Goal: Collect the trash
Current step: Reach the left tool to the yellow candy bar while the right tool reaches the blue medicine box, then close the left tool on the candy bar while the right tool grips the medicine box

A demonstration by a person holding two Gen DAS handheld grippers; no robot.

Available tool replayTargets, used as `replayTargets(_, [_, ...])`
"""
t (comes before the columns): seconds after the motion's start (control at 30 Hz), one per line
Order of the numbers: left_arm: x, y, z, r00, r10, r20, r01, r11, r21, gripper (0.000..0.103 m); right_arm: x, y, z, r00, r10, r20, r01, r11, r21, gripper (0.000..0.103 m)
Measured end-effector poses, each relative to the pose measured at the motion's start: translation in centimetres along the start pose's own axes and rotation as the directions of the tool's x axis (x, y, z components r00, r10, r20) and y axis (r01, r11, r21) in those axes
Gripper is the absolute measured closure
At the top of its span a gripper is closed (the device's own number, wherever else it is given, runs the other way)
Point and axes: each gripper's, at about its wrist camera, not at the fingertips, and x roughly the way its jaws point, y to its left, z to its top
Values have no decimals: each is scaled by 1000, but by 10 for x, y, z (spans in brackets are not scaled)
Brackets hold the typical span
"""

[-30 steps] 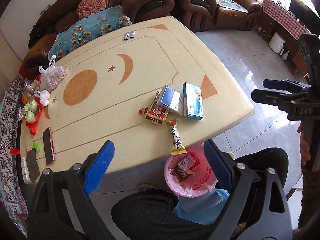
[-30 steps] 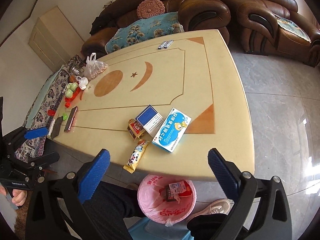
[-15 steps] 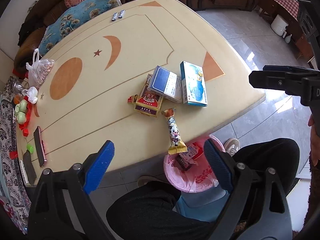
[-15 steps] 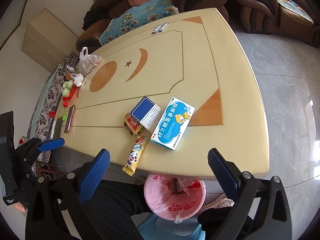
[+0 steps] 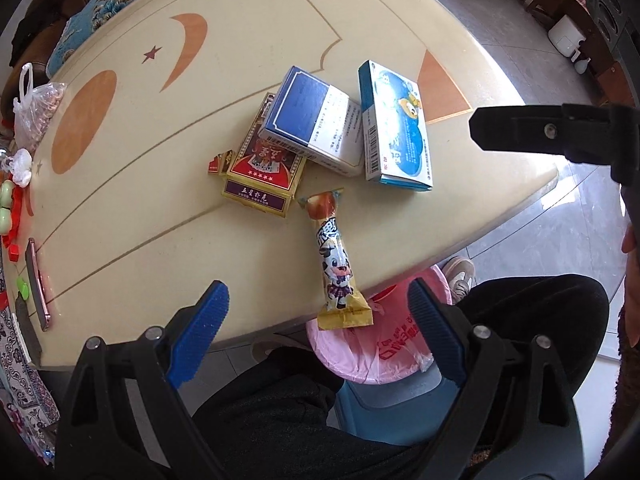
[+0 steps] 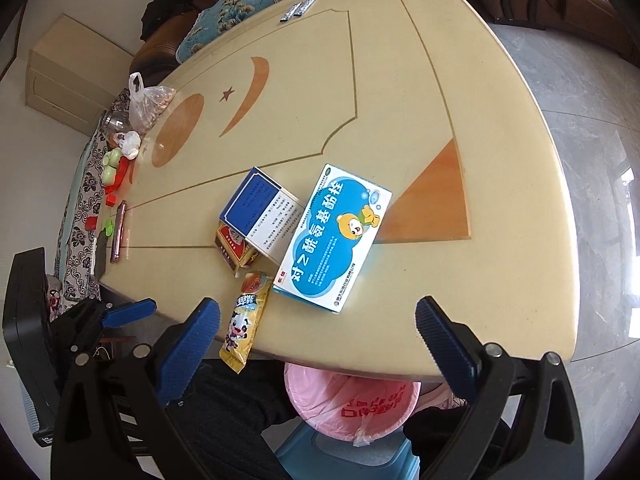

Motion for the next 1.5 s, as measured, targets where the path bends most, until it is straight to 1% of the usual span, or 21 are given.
replayTargets(0.1, [17,-2,8,999,-35,-21,35,999,-8,14,17,-3,9,1000,7,-21,-7,1000,17,7])
replayTargets(0.13, [22,-3,10,999,-35,-23,35,999,-8,14,22,-5,11,1000,13,-27,-12,1000,26,7])
replayTargets(0.23, [34,-8,15,1000,5,-23,-5,1000,2,14,39,-10,20,999,23,-46,-20,999,48,7])
replayTargets(0.4, [46,-7,23,1000,-23,-19,22,1000,-20,14,62,-19,35,997,44,-68,-37,994,99,7])
replayTargets(0.53, [53,-4,29,1000,-22,-17,21,999,-37,14,76,-23,45,996,58,-73,-48,990,133,7])
replayTargets(0.63, [58,3,36,998,-48,-29,46,997,-59,15,82,-19,49,997,38,-65,-29,992,126,6])
replayTargets(0.7, [61,5,38,998,-63,-30,60,995,-76,19,83,-14,50,997,43,-58,-36,994,106,6])
replayTargets(0.77, [65,9,39,995,-94,-47,89,992,-93,27,86,-11,50,998,25,-52,-19,995,99,6])
replayTargets(0.83, [70,11,43,992,-116,-54,109,987,-115,29,86,-7,50,999,6,-39,-3,997,77,6])
replayTargets(0.9, [74,13,44,991,-122,-61,113,986,-123,32,86,-5,48,1000,-10,-21,11,998,65,9])
replayTargets(1.0, [75,14,47,991,-124,-57,117,985,-124,36,84,-4,46,999,-54,1,54,998,39,22])
replayTargets(1.03, [76,14,46,991,-120,-56,112,986,-126,38,82,-6,46,998,-64,6,63,997,36,32])
replayTargets(1.13, [78,19,43,992,-115,-58,106,985,-136,40,81,-9,46,999,-45,1,45,998,38,34])
replayTargets(1.2, [78,19,39,993,-108,-56,99,985,-141,45,81,-9,46,999,-48,-3,48,998,42,34])
replayTargets(1.23, [77,21,38,993,-100,-57,92,986,-142,51,81,-9,46,1000,-22,-10,23,998,51,34])
replayTargets(1.27, [75,24,39,994,-97,-58,87,986,-145,61,81,-10,45,1000,8,-16,-7,998,62,34])
replayTargets(1.3, [74,26,37,993,-100,-61,90,985,-149,67,80,-9,44,1000,16,-13,-15,998,64,34])
replayTargets(1.33, [74,30,35,992,-112,-65,101,983,-151,73,78,-7,43,1000,6,-4,-5,998,55,34])
replayTargets(1.4, [73,33,32,990,-122,-71,110,983,-150,79,72,-4,43,1000,-26,18,25,999,31,34])
replayTargets(1.43, [72,34,31,991,-113,-71,101,984,-146,83,70,-3,42,999,-25,22,24,999,25,34])
replayTargets(1.5, [72,34,28,992,-104,-69,94,986,-138,84,65,-3,41,999,-24,28,23,999,22,34])
